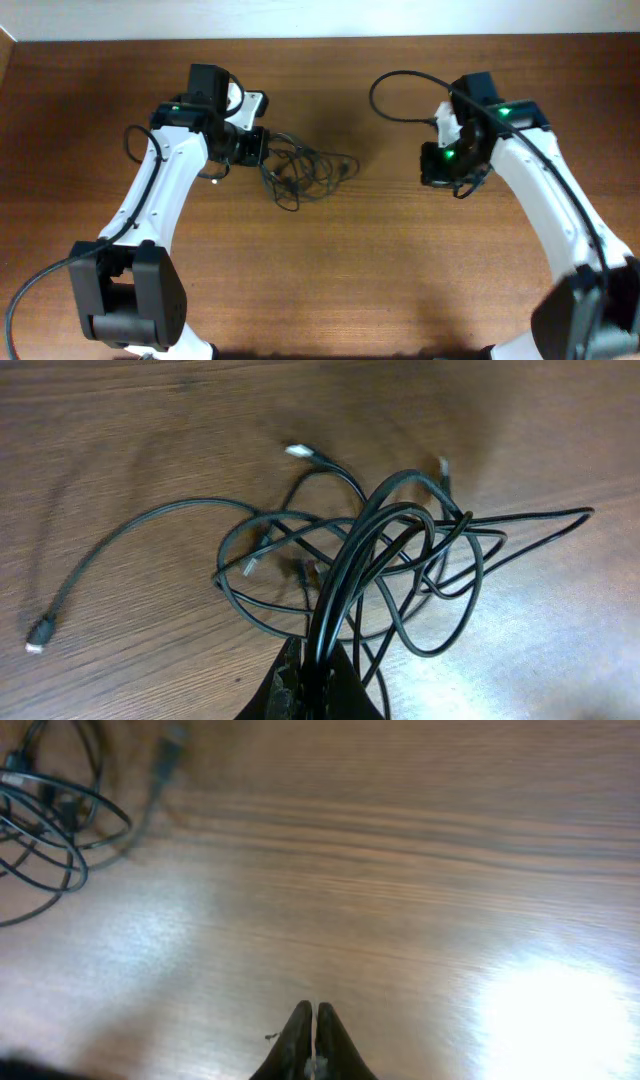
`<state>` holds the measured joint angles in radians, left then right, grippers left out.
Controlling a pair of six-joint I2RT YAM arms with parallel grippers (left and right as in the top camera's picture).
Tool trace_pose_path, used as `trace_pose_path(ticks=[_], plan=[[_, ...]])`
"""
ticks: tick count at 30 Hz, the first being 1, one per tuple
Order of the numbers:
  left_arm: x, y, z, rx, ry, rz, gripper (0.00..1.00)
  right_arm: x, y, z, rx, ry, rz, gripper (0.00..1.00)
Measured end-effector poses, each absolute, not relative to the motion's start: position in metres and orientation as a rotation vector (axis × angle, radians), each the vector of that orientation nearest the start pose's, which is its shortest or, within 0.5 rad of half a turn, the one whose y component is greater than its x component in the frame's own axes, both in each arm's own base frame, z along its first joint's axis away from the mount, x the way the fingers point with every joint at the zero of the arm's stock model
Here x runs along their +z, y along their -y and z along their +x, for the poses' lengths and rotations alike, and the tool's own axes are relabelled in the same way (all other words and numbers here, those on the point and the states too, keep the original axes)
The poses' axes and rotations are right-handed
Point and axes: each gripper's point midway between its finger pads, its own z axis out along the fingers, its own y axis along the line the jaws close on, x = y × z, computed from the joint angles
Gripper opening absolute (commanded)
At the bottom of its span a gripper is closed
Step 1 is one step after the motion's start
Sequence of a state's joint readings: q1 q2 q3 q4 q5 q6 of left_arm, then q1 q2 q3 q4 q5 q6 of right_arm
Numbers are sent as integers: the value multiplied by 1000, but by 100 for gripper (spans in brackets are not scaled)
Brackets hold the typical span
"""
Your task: Untangle cables
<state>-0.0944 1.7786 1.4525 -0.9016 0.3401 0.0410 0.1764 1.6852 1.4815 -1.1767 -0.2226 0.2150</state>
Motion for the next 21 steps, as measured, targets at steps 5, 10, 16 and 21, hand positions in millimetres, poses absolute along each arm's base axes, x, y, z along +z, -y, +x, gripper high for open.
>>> trace_pose_path(ticks=[5,10,16,21], plan=[[125,94,397,-472,-2769,250,0,231,-87,339,333,-2731,79,24],[129,112,393,-602,-2725,375,0,237,-105,335,496,-2726,68,15],[142,146,382,-871,-2579,630,0,236,-135,334,746,-2729,14,29],[154,161,370,-1000,-2457,797,0,206,-146,344,819,-2804,28,30]])
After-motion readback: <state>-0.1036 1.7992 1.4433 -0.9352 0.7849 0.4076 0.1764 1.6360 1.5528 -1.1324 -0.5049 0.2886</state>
